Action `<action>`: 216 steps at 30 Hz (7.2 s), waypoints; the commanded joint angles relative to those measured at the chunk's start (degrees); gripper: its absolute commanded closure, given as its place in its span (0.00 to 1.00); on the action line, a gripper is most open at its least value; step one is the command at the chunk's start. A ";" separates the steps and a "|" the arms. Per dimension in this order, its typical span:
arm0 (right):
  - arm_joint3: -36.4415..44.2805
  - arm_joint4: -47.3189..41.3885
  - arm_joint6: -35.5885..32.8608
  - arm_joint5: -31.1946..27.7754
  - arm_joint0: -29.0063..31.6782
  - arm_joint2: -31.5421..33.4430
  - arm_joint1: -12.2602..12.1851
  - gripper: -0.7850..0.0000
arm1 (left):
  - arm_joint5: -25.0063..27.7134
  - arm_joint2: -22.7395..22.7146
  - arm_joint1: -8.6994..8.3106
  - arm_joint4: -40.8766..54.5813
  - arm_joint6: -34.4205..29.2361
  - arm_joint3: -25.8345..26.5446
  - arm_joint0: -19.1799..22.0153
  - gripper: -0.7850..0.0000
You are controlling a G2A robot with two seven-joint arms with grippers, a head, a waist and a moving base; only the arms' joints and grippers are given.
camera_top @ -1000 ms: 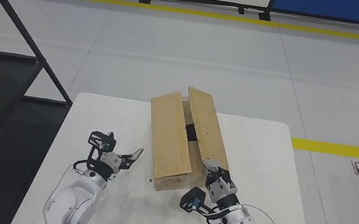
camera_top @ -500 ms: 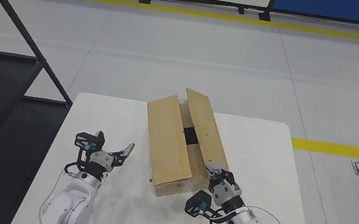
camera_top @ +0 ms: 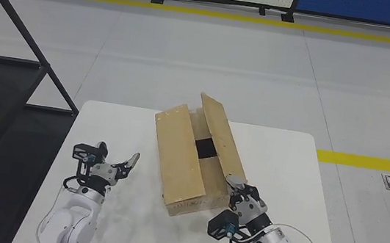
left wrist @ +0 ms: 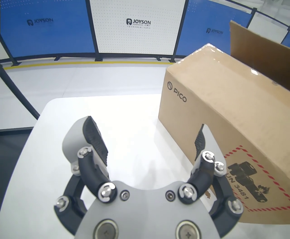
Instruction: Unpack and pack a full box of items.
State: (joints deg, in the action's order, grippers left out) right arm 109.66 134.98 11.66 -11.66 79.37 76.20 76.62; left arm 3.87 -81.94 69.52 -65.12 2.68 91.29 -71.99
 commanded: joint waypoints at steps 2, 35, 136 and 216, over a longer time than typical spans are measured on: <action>0.32 -0.68 0.62 -1.71 0.45 1.09 -0.31 1.00 | 0.66 -0.84 0.04 1.79 0.81 -0.70 -0.23 0.00; 1.01 -4.89 2.00 -10.53 2.06 5.32 -1.97 1.00 | 1.14 -0.14 0.64 3.76 1.19 -1.26 0.03 0.00; 4.77 -15.49 -8.58 -3.97 13.30 13.06 -6.93 0.00 | 10.41 7.24 2.36 -3.00 -9.87 -22.53 22.88 0.00; 3.35 -18.15 -17.44 3.10 5.55 8.58 -6.10 0.00 | 1.78 1.95 1.62 1.45 -7.61 -15.34 14.95 0.00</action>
State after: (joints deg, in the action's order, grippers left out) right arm 112.74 116.81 -6.51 -8.76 83.78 84.27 70.59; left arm 5.99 -80.29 71.06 -63.74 -4.84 76.38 -57.42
